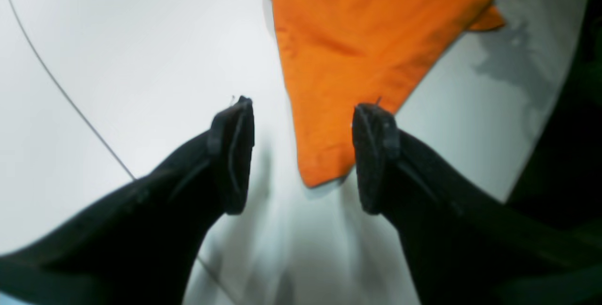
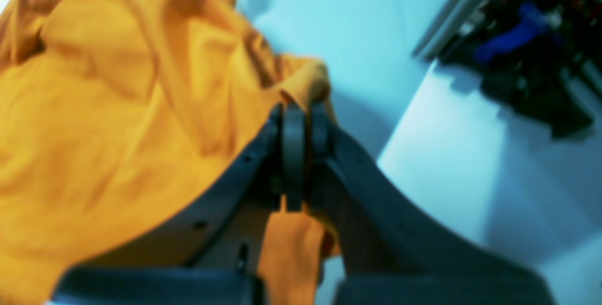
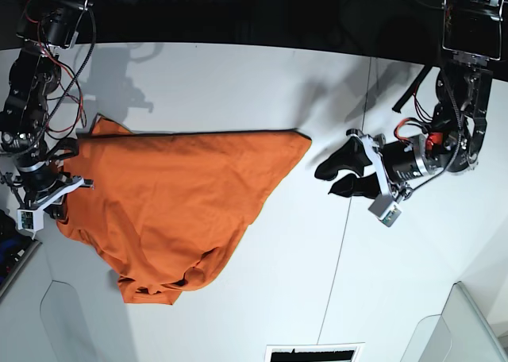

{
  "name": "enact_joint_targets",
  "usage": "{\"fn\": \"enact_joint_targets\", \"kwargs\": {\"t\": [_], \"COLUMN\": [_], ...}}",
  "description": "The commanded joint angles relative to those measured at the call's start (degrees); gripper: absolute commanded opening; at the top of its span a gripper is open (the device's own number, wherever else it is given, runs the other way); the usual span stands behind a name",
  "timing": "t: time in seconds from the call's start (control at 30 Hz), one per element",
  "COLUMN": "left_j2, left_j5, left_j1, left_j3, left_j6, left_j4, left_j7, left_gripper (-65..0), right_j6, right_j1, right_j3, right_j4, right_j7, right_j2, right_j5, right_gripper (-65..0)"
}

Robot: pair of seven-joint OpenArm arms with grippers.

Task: Layout the t-shirt on the table in an organized manner, then fold the t-shirt properly
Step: 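Release with the left gripper and regrasp the shirt edge nearby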

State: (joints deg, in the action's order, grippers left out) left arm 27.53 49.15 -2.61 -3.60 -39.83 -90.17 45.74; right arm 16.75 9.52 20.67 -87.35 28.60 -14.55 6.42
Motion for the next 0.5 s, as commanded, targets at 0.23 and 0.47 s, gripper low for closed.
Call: {"fn": "enact_joint_targets", "kwargs": {"t": [0.23, 0.47], "left_j2": [-3.1, -4.15], "left_j5": [-13.11, -19.85], "left_j1": [1.05, 1.01], "left_j3": [-8.2, -14.58], "left_j6": [2.6, 6.19], "left_j4": [3.76, 3.76], "left_j7": [-7.41, -11.26], "left_gripper": [-29.3, -33.4], "right_j6": [0.2, 0.17], "right_j1": [0.11, 0.13], "right_j3": [0.26, 0.26], "right_j4": [-0.81, -0.81], "right_j7": [-1.77, -0.98], "right_j2": [-0.52, -0.5], "right_j5": [0.7, 0.7], "right_gripper": [-65.0, -65.0]}}
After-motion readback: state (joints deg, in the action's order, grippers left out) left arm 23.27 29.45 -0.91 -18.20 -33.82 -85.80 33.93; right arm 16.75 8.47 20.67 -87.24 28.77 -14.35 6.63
